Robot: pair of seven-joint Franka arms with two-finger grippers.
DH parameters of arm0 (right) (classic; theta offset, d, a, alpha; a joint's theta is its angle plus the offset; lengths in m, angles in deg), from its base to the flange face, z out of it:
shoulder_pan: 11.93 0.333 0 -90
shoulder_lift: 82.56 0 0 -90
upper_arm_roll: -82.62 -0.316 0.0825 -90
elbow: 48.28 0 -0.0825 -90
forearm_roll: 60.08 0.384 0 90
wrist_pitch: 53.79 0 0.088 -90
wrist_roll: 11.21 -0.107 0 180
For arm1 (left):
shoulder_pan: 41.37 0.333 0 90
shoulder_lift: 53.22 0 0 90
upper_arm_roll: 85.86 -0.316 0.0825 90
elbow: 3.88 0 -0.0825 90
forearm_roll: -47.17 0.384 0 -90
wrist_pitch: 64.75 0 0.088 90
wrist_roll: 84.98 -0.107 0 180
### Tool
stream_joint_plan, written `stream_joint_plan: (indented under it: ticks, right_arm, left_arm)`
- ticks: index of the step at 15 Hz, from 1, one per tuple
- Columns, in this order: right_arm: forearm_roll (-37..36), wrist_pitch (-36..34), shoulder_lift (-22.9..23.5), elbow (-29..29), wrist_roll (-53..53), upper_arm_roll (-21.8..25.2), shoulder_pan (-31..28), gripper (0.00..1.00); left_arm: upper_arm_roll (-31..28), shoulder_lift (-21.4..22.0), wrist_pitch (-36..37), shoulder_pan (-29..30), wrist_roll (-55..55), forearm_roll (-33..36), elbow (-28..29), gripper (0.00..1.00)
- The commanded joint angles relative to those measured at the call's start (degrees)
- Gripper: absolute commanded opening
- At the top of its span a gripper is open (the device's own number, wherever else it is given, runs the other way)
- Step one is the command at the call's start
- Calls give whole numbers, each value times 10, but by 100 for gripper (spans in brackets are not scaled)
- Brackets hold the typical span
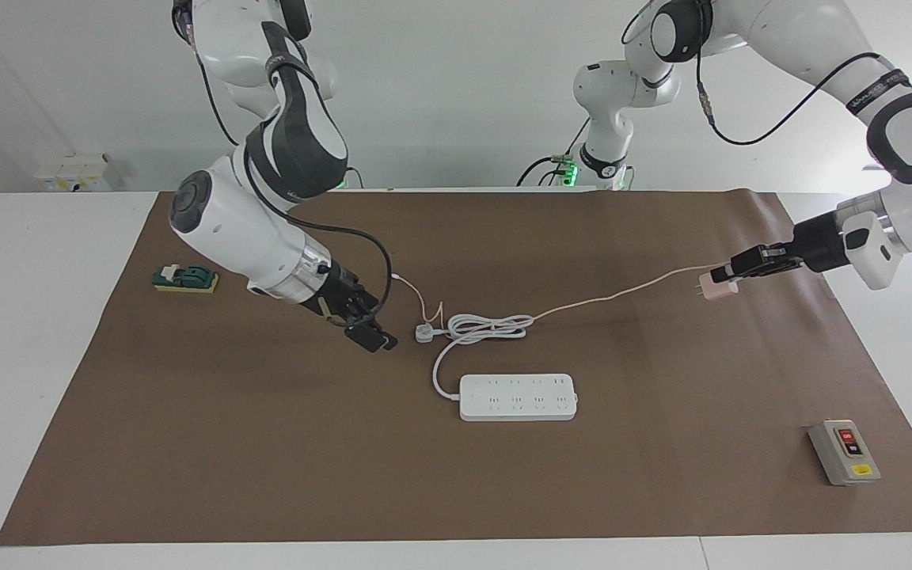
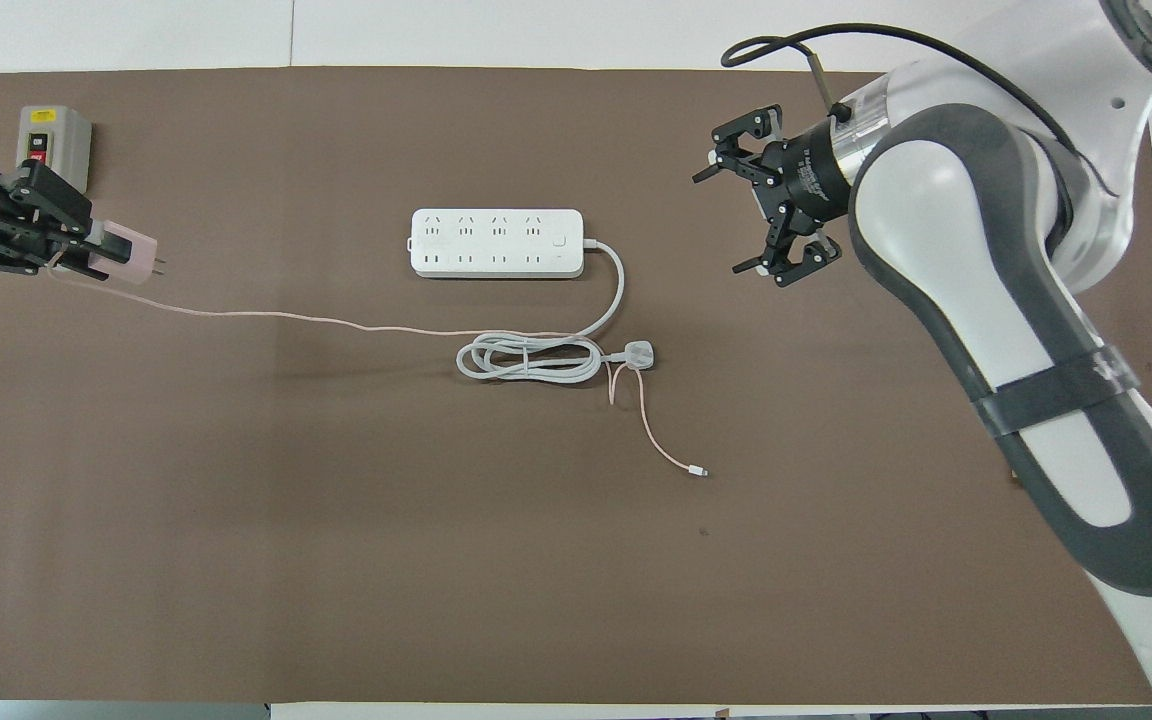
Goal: Plug charger into power strip
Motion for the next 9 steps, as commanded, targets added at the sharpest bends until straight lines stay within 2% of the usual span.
stream_joint_plan:
  ticks: [1, 2, 4, 9]
  right_arm:
    - [-51, -51, -37, -27, 133, -7, -39, 100]
    - [-69, -72, -42, -27, 186, -7, -49, 100]
    - [-108, -103, -55, -27, 290, -7, -71, 100]
    - [-200, -144, -93, -27, 549, -7, -113, 100]
  left_arm:
    - [-6, -21, 23, 24, -105, 41, -42, 0]
    - [-8, -23, 16, 29, -151, 63, -42, 0]
    - [-7, -26, -6, 28, -162, 93, -42, 0]
    - [-28, -19, -24, 22, -148, 98, -41, 0]
